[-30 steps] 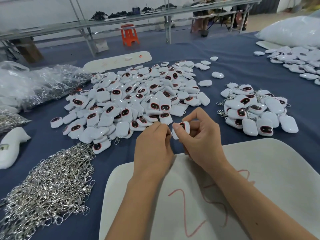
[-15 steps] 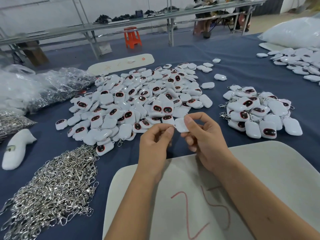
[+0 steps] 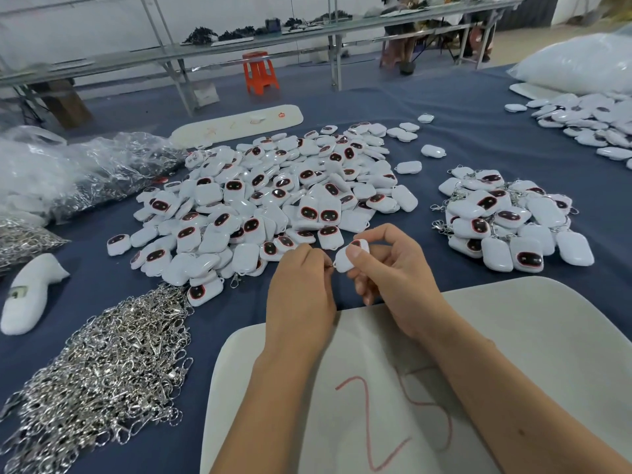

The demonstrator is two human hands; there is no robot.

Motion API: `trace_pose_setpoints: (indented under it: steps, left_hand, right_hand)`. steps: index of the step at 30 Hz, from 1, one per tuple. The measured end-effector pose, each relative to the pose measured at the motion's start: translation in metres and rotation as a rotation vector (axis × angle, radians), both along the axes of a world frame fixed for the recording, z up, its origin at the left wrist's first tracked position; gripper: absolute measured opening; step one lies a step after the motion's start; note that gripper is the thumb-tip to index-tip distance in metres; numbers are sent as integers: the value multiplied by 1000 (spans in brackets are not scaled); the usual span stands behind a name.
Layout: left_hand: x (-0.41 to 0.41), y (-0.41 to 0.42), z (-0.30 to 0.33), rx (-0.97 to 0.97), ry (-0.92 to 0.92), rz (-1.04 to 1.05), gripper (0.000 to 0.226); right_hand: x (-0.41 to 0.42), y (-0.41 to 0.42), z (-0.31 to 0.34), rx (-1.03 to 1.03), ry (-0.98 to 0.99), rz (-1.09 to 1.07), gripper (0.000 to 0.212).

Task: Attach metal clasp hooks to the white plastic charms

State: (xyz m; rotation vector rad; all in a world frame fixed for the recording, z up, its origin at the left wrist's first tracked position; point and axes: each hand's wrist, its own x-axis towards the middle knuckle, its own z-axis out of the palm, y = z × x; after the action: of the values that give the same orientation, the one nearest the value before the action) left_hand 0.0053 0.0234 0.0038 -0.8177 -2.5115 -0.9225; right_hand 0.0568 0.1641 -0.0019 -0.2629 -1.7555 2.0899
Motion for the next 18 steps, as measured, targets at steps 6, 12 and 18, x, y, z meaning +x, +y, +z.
trace_pose_setpoints:
  steps: [6,12,18]
  left_hand:
    - [1,1,-2,62,-46,19,9]
    - [-2,6,-2,692,-565,-102,11]
    - [5,18,-4,1340,-1221,-364,46]
  right_hand:
    - [0,-1,2,-30,0,11,19]
    - [0,6,6,-332,33,82,14]
    - [0,2,8,-384,85,143,29]
